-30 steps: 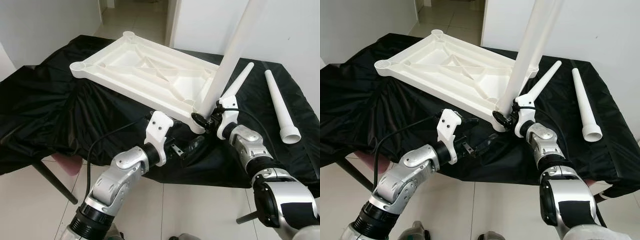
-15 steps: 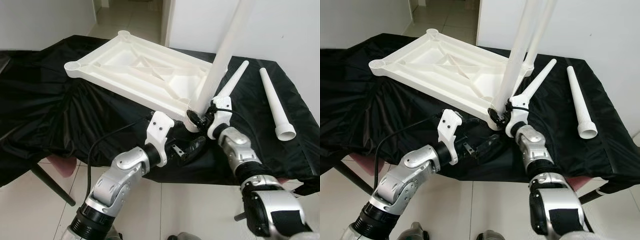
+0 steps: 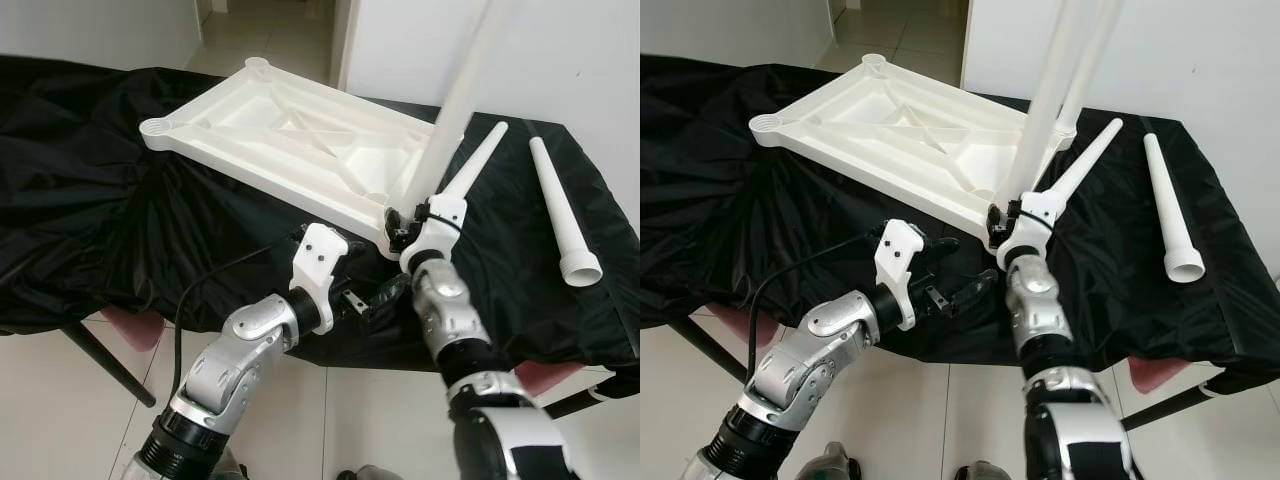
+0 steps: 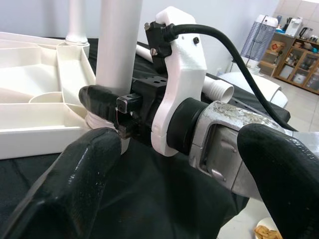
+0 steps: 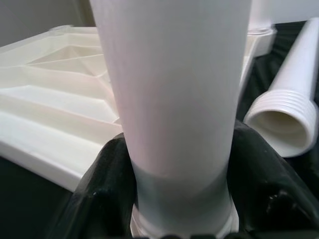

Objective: Building children table

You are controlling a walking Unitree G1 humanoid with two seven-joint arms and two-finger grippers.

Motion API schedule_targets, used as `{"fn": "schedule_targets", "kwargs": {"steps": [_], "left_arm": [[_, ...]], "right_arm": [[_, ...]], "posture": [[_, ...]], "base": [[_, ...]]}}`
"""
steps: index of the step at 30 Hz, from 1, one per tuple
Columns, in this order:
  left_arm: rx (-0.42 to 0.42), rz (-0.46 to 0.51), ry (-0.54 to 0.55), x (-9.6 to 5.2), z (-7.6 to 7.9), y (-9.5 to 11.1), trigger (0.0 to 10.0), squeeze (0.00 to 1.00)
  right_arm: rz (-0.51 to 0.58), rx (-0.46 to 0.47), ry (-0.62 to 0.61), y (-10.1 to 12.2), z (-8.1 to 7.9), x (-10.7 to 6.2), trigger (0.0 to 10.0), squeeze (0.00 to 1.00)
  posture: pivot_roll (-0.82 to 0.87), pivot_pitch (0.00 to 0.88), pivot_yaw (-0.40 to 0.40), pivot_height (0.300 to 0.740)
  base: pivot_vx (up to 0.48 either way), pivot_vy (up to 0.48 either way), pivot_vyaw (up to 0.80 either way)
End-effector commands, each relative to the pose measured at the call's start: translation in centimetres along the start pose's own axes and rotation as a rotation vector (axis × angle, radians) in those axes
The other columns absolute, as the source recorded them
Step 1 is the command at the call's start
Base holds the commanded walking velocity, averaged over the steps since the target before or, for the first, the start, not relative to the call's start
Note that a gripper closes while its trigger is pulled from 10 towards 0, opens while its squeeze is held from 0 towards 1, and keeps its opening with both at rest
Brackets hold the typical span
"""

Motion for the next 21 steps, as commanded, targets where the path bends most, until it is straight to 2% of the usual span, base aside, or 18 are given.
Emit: {"fn": "schedule_targets", "kwargs": {"steps": [1,6,20,21], "left_arm": [[-0.004,-0.012,-0.029,-0.1,0.4,-0.1,10.0,0.0],[-0.004,-0.012,-0.03,-0.1,0.4,-0.1,10.0,0.0],[-0.005,-0.013,-0.031,-0.1,0.4,-0.2,10.0,0.0],[-0.004,-0.013,-0.032,-0.1,0.5,-0.2,10.0,0.0]], "right_arm": [[-0.033,0.004,-0.15,-0.7,1.7,-0.6,10.0,0.0],[-0.028,0.031,-0.192,-0.3,0.9,-1.1,10.0,0.0],[-0.043,0.016,-0.169,-0.4,0.0,-1.6,10.0,0.0],[-0.017,0.035,-0.132,0.0,-0.2,-1.7,10.0,1.0]], "posture": [[0.07,0.037,-0.051,0.74],[0.08,0.035,-0.053,0.74],[0.08,0.024,-0.06,0.74],[0.08,0.024,-0.06,0.74]], "base": [[0.0,0.0,0.0],[0.0,0.0,0.0],[0.0,0.0,0.0],[0.0,0.0,0.0]]}}
Point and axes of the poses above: a point about 5 cm out from each wrist's last joint towards the gripper, its own x axis pointing out of the wrist towards the gripper, its own y axis along the axis of the wrist's last joint, z = x × y, the point moved 2 cm from there along x, pointing out of the wrist towards the gripper, and after that the axes turned 8 degrees about -x, right-handed, at the moved point
